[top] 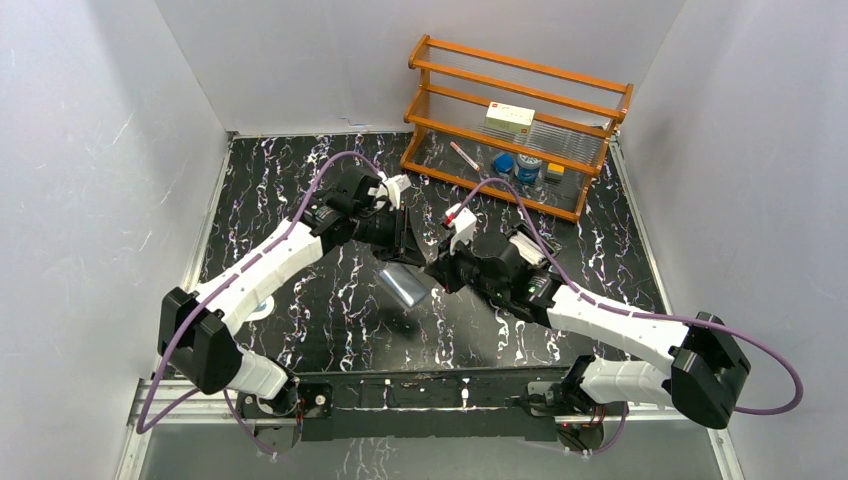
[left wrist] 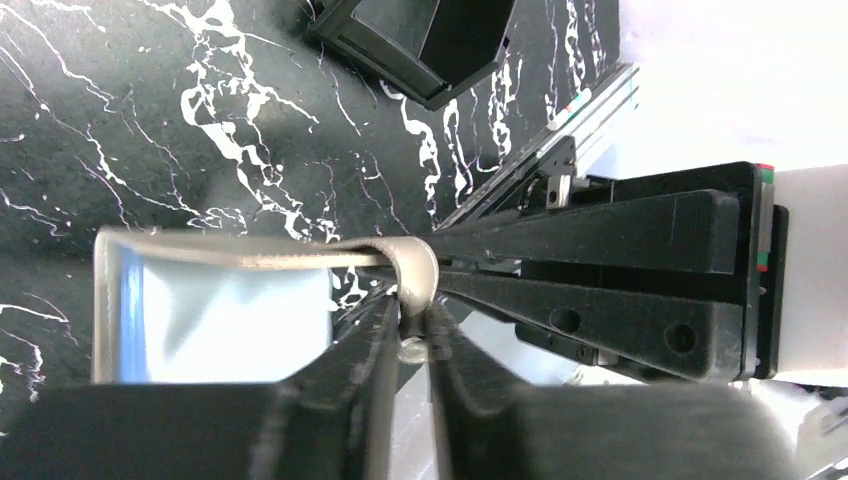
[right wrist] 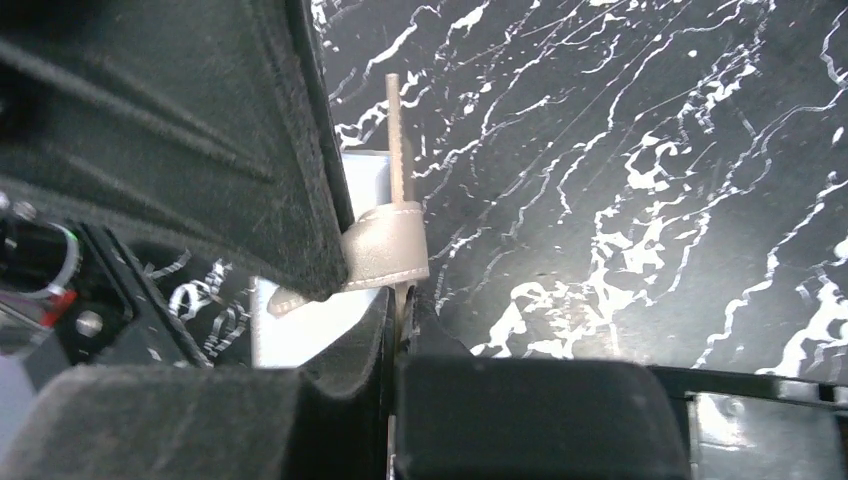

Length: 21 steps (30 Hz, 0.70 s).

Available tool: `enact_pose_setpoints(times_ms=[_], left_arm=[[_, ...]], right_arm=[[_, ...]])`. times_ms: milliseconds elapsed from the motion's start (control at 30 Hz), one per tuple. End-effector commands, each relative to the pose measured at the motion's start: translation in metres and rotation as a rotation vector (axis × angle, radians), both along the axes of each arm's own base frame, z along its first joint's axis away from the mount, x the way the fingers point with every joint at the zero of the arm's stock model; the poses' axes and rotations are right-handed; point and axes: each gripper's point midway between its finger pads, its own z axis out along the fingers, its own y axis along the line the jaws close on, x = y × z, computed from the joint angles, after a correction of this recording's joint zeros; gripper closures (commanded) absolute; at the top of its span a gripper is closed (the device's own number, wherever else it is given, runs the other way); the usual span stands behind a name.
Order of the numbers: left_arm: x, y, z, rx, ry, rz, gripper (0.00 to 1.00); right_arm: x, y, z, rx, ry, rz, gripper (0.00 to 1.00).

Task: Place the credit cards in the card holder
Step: Open the card holder at the center of the board.

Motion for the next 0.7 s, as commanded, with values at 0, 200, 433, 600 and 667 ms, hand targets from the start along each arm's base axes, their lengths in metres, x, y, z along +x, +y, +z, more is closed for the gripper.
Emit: enact_pose_setpoints(times_ms=[0, 200, 433, 600, 667], left_arm=[[-0.008, 0.009, 0.04, -0.065, -0.061, 0.029, 0.75], [0.022, 0.062, 0.064, 0.092, -0.257, 0.277, 0.48], [0.006, 0.087, 0.057, 0.098, -0.279, 0.37, 0.41], [-0.003, 0.082, 0.044, 0.016, -0.253, 0.38, 0.4], [-0.006, 0.073, 0.048, -0.053, -0.247, 0.364, 0.41]], right_arm=[[0.011, 0.009, 0.028, 0.189, 0.061, -0.121, 1.0], [-0.001, 0.009, 0.034, 0.338, 0.248, -0.199, 1.0], [0.004, -0.014, 0.063, 0.516, 0.286, -0.352, 1.0], [0.0, -0.022, 0.085, 0.621, 0.278, -0.35, 1.0], [-0.002, -0.023, 0.092, 0.653, 0.276, -0.34, 1.0]])
